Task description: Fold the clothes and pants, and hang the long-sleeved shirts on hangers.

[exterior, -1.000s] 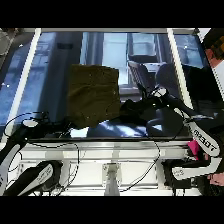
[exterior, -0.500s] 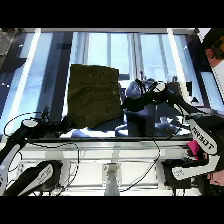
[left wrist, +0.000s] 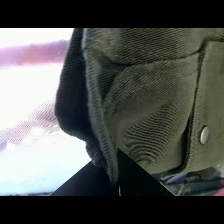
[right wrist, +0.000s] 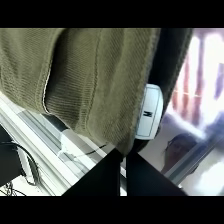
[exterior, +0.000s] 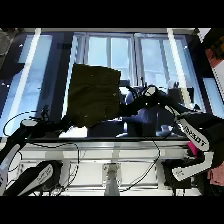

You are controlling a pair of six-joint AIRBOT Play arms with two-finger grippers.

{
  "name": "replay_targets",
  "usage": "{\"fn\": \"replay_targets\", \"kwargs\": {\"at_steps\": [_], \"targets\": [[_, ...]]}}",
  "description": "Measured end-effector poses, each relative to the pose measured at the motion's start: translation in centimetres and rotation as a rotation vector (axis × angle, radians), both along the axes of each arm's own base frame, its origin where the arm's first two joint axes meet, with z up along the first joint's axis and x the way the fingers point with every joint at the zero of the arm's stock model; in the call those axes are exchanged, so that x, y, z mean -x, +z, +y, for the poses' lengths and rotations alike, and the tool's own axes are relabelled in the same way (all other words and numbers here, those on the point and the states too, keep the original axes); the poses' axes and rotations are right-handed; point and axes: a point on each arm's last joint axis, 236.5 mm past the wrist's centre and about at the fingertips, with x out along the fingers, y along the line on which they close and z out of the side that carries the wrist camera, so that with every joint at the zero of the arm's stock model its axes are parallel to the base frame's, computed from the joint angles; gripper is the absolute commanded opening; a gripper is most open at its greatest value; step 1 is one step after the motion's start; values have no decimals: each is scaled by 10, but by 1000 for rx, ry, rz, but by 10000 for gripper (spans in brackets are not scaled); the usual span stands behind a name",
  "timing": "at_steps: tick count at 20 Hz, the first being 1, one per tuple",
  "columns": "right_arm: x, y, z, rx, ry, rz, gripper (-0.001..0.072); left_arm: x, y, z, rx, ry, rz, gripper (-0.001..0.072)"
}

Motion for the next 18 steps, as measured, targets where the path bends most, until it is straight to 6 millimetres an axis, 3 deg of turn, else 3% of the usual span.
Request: {"fn": "replay_targets", "kwargs": {"at_steps": [3,6,10,14,18], "targets": [[-8,16,5,-57,-49,4,22,-24,20,0,-4,-10,-83,20],[-40,48,8,-151,-168,-39,20,-71,67,-4,-17,-25,-250,19],[-113,106,9,-245,-329,-220,20,-147,149,-17,-64,-25,-507,20],[-194,178,1,-302,-477,-469,20,-223,234,-35,-71,4,-726,19],[-259,247,-12,-357,-603,-677,21,-278,306,-55,-51,8,-897,19]]}}
